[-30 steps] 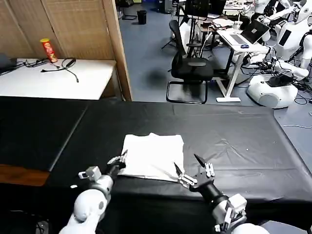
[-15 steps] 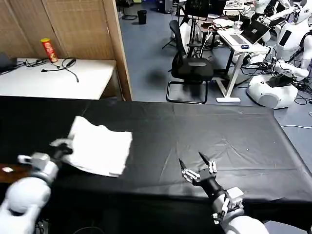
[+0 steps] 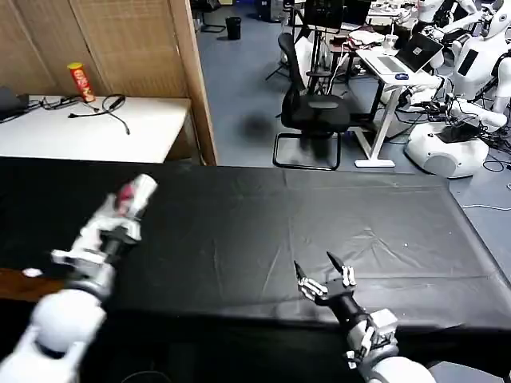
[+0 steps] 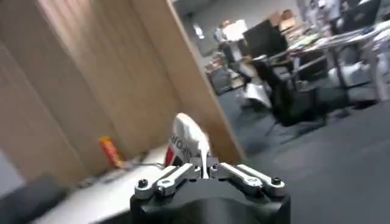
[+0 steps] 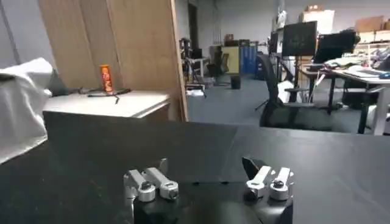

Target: Fold and organize the clothes.

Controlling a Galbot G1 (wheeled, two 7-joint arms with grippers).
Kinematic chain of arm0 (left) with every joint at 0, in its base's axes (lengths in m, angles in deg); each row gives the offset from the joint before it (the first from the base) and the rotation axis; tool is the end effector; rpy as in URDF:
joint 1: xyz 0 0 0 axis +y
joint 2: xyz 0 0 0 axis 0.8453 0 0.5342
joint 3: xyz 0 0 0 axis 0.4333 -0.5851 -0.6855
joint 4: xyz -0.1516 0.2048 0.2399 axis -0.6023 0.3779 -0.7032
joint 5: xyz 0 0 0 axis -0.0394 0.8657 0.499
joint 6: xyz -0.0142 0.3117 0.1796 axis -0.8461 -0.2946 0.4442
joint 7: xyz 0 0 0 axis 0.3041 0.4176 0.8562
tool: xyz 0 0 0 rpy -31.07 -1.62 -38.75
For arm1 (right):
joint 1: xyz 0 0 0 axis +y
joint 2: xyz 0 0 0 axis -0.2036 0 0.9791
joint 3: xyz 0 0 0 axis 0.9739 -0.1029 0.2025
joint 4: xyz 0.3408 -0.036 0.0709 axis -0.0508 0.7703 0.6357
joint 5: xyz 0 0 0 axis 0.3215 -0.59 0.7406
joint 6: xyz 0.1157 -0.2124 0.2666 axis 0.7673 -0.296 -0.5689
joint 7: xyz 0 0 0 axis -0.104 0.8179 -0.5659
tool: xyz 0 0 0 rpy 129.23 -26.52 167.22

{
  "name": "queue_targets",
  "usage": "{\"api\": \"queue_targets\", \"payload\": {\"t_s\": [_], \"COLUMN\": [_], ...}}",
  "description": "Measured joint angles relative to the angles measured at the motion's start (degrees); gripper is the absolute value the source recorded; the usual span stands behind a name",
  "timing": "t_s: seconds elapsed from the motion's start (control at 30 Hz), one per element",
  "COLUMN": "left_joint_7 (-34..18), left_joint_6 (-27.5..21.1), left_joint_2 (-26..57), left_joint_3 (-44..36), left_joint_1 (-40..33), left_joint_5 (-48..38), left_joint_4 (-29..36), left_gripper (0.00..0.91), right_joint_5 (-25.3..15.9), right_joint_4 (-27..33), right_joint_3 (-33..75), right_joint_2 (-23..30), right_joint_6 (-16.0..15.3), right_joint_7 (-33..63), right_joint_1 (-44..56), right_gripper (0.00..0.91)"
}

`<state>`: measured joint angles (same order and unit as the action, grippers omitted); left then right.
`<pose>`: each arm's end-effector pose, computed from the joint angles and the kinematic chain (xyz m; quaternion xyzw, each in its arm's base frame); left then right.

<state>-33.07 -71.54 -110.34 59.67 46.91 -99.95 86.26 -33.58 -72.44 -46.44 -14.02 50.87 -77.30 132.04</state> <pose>0.2701 0.0942 -0.2421 -0.0584 -0.9799 -0.1659 0.0937 0.1731 -0.0069 -0.2392 0.1503 -0.9832 -0.0175 0.1024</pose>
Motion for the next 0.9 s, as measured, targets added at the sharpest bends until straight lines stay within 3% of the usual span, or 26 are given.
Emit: {"api": "queue_targets", "payload": {"t_s": [0.4, 0.43, 0.63, 0.9], "left_joint_7": [-1.72, -1.92, 1.30, 3.53], "left_joint_6": [-1.04, -0.92, 1.70, 4.22], "left_joint_2": [-14.60, -15.66, -19.81, -17.04], "left_joint_3": [-19.30, -20.17, -22.10, -19.32], "left_joint_1": [-6.09, -6.59, -8.04, -9.05], "left_joint_5": [0.02, -0.57, -2.49, -5.44], "left_joint_4": [-7.47, -7.83, -7.48, -3.91], "left_gripper": [0.000, 0.878, 0.878, 0.878], "right_joint_5": [7.11, 7.85, 12.12, 14.33], "right_joint_4": [3.42, 3.73, 5.78, 9.75], "right_joint_3": [-1.07, -1.30, -2.71, -6.30], "right_joint_2": [-1.47, -1.71, -3.23, -2.43], "right_joint_6": [-4.44, -4.72, -6.79, -8.00], "right_joint_7": [-1.37, -1.46, -2.56, -0.21], "right_joint_1": [-2.48, -2.78, -4.72, -9.93], "right_gripper": [0.878, 0.878, 0.878, 0.878]}}
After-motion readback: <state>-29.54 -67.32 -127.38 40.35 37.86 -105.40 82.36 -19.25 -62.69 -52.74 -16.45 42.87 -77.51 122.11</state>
